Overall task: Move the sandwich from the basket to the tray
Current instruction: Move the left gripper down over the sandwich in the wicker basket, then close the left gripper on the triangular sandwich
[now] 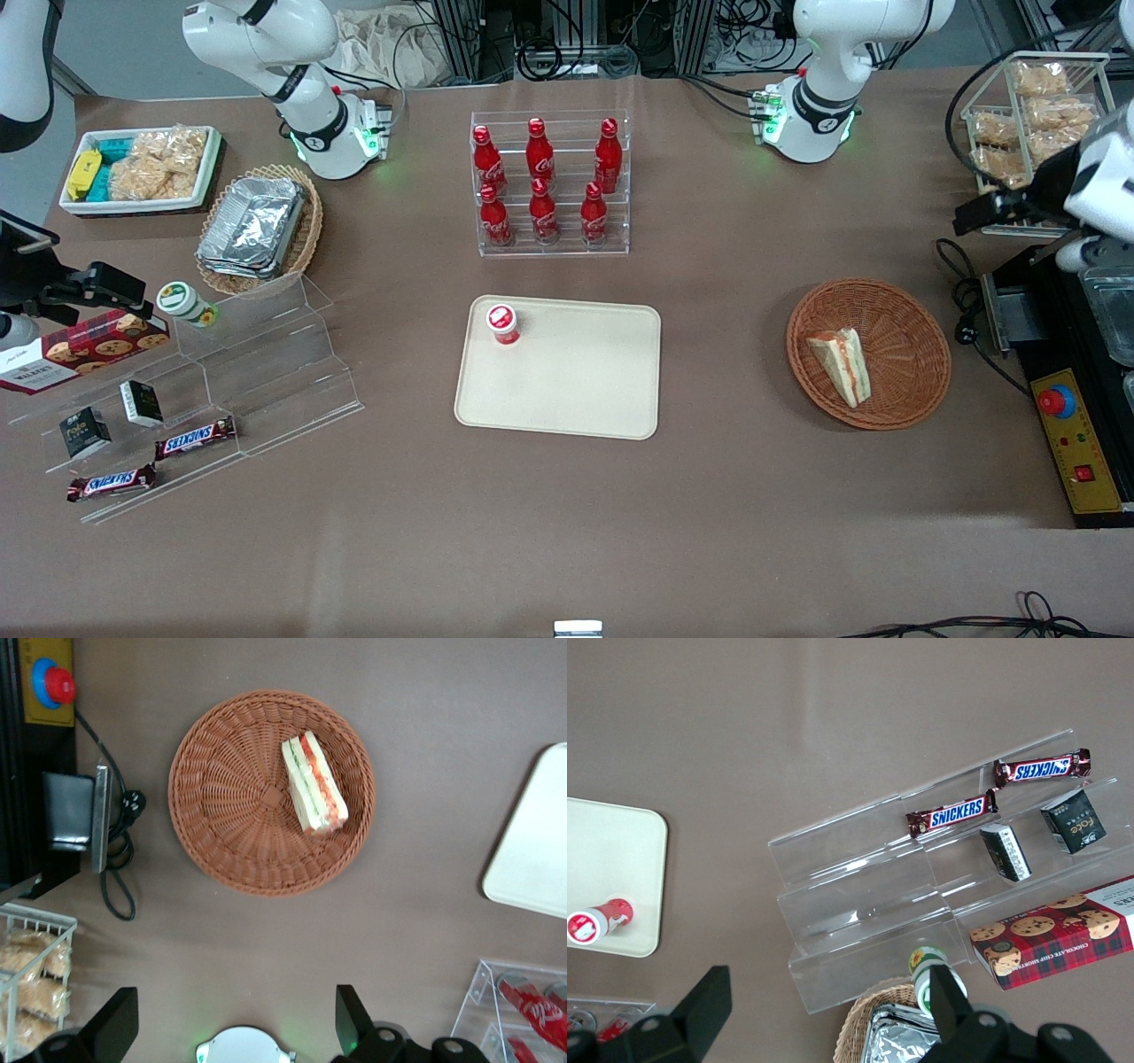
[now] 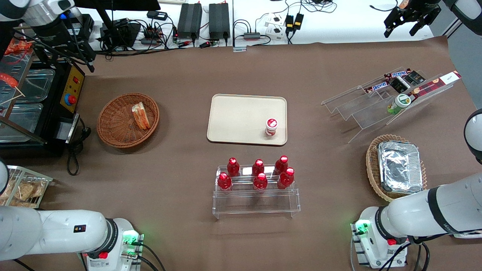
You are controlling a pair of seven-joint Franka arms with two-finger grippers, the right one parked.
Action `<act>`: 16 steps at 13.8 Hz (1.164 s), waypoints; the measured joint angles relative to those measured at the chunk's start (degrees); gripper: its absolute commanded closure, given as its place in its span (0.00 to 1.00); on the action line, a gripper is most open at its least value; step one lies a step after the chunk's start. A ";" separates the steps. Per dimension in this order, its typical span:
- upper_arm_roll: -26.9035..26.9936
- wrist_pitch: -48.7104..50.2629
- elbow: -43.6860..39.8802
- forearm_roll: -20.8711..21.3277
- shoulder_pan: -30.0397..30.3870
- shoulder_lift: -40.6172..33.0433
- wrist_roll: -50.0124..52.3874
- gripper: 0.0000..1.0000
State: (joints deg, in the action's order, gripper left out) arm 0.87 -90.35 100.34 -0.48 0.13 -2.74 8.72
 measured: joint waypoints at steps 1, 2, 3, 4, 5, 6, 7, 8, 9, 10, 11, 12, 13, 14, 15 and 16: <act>-0.02 -1.71 0.03 0.00 -0.12 1.97 1.47 0.00; -0.07 -3.74 0.06 0.00 -0.41 4.03 3.65 0.00; -0.14 -5.72 0.13 0.02 -0.85 6.00 5.83 0.00; -0.19 -7.66 0.32 0.03 -1.50 7.90 7.73 0.00; -0.29 -10.03 0.92 0.05 -2.20 9.75 9.73 0.00; -0.37 -12.84 2.06 0.06 -2.73 11.44 11.74 0.00; -0.51 -15.95 3.62 0.07 -3.11 12.96 13.32 0.00; -0.63 -19.57 5.57 0.08 -3.50 14.43 14.45 0.00; -0.69 -23.25 7.65 0.07 -3.81 15.74 15.14 0.00; -0.71 -26.72 9.69 0.07 -3.97 16.90 15.74 0.00; -0.72 -30.14 11.71 0.07 -4.06 17.97 16.51 0.00; -0.72 -33.22 13.42 0.07 -4.08 18.92 16.99 0.00; -0.71 -35.94 14.90 0.08 -4.08 19.86 17.17 0.00; -0.71 -38.24 16.03 0.08 -4.08 20.77 17.26 0.00; -0.71 -40.40 16.96 0.08 -4.08 21.65 17.36 0.00; -0.71 -42.51 17.76 0.08 -4.08 22.51 17.59 0.00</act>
State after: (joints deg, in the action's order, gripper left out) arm 0.16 -132.86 118.11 -0.40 -3.95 19.77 26.31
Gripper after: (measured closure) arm 0.000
